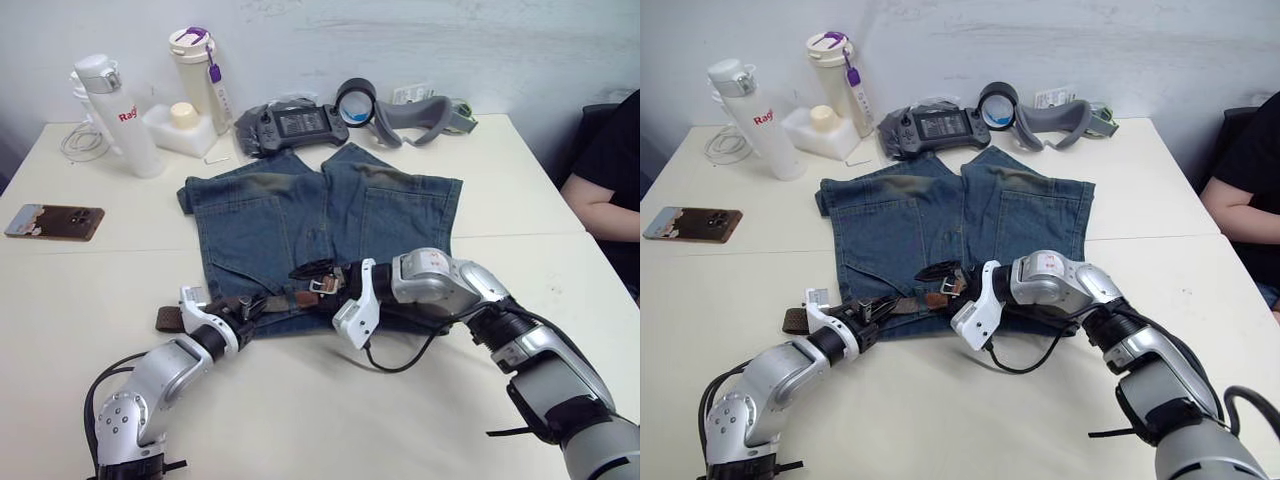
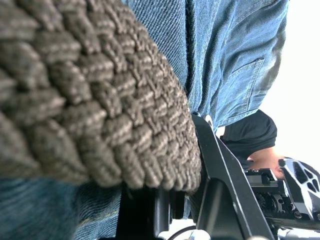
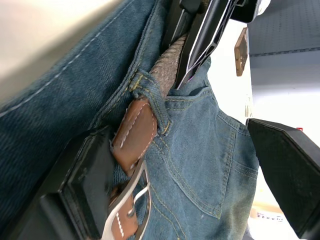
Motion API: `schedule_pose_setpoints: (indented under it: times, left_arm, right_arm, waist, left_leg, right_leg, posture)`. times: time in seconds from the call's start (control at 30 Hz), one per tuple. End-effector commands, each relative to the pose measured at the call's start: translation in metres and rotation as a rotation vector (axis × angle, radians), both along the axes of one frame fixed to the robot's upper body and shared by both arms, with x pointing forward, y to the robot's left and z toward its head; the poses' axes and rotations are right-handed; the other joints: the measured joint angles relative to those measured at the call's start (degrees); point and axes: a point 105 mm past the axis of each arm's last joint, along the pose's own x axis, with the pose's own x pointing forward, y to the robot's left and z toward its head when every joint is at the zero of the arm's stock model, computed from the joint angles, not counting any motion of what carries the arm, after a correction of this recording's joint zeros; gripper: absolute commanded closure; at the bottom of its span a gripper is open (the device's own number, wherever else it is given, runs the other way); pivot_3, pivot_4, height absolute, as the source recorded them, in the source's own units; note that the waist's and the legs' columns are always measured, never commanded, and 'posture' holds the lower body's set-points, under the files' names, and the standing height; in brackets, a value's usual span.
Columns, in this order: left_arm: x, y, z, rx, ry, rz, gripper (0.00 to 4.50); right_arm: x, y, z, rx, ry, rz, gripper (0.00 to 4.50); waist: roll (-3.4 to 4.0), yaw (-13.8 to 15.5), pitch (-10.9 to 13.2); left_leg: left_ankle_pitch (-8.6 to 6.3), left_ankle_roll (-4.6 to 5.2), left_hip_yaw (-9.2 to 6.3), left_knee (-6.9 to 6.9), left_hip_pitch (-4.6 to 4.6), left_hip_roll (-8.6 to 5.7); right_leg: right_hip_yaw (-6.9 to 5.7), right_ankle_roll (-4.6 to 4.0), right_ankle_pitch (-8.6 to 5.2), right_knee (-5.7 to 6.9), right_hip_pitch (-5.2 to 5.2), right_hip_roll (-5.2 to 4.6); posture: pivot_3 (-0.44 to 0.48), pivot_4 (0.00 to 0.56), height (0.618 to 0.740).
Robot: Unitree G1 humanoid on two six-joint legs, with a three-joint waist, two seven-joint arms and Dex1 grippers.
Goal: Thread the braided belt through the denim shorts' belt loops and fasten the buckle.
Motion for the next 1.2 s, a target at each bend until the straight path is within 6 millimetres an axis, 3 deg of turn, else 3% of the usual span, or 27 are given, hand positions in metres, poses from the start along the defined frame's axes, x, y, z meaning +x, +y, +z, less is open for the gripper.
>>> schedule_pose_setpoints:
  times: [0.03,0.13,0.33,0.4,0.73,0.87,1.07,1.1,1.2]
  left_arm:
    - [-0.007,-0.010,-0.007,0.003,0.023,-0.052,4.50]
    - [-0.005,-0.010,-0.011,0.012,0.033,-0.068,4.50]
    - [-0.001,-0.011,-0.012,0.043,0.034,-0.102,4.50]
    - [0.001,-0.011,-0.012,0.039,0.033,-0.105,4.50]
    - [0.002,-0.007,-0.011,0.034,0.024,-0.094,4.50]
    - [-0.006,-0.002,-0.004,0.053,-0.043,-0.130,2.95]
    - [-0.029,0.023,0.000,0.177,-0.100,-0.203,0.33]
    - [-0.033,0.026,0.000,0.191,-0.103,-0.217,0.06]
    - [-0.044,0.032,0.001,0.233,-0.113,-0.268,0.06]
  right_arm:
    - [0.001,-0.006,0.014,0.072,0.001,-0.029,0.05]
    - [0.001,-0.016,0.016,0.066,0.009,-0.063,0.90]
    - [-0.006,-0.021,0.017,0.053,0.016,-0.062,3.72]
    - [-0.007,-0.020,0.016,0.051,0.016,-0.055,4.43]
    - [-0.010,-0.014,0.016,0.046,0.016,-0.030,4.43]
    - [-0.002,-0.018,0.025,0.043,-0.008,-0.046,4.50]
    - [0.017,-0.035,0.047,0.043,-0.002,-0.077,4.50]
    - [0.018,-0.040,0.049,0.052,0.036,-0.090,4.50]
    - [0.027,-0.057,0.063,0.108,0.130,-0.141,4.50]
  waist:
    - [0.01,0.01,0.01]
    - [0.05,0.28,0.03]
    - [0.17,0.36,0.10]
    - [0.27,0.44,0.14]
    - [0.40,1.29,0.13]
    - [0.44,1.19,0.16]
    - [0.50,0.42,0.21]
    - [0.52,0.12,0.22]
    - [0.57,-0.08,0.26]
  left_leg:
    - [0.00,0.01,0.00,-0.02,-0.01,0.00]
    - [0.01,0.02,-0.05,-0.06,-0.06,-0.03]
    - [0.05,0.01,-0.15,-0.06,-0.09,-0.06]
    - [0.09,-0.03,-0.21,-0.06,-0.09,-0.07]
    - [0.14,-0.07,-0.27,-0.09,-0.09,-0.08]
    - [0.15,-0.09,-0.27,-0.14,-0.10,-0.08]
    - [0.16,-0.10,-0.27,-0.22,-0.14,-0.07]
    - [0.16,-0.10,-0.28,-0.23,-0.14,-0.07]
    - [0.16,-0.10,-0.31,-0.25,-0.14,-0.07]
  right_leg:
    - [-0.01,0.00,0.00,-0.02,0.00,0.00]
    - [-0.06,0.00,0.00,-0.09,0.00,-0.01]
    - [-0.14,0.00,0.00,-0.07,0.01,-0.03]
    - [-0.17,0.00,0.00,-0.04,0.02,-0.03]
    - [-0.21,-0.01,0.01,-0.01,0.02,-0.03]
    - [-0.23,-0.02,0.00,-0.02,-0.01,-0.02]
    - [-0.25,-0.09,-0.04,-0.08,-0.06,-0.01]
    - [-0.26,-0.10,-0.05,-0.08,-0.06,-0.01]
    - [-0.28,-0.10,-0.05,-0.12,-0.02,-0.01]
  posture:
    - [0.000,0.150,0.740]
    - [0.000,0.150,0.740]
    - [0.000,0.150,0.740]
    - [0.000,0.150,0.740]
    - [0.000,0.150,0.740]
    - [0.000,0.150,0.740]
    - [0.000,0.150,0.740]
    - [0.000,0.150,0.740]
    - [0.000,0.150,0.740]
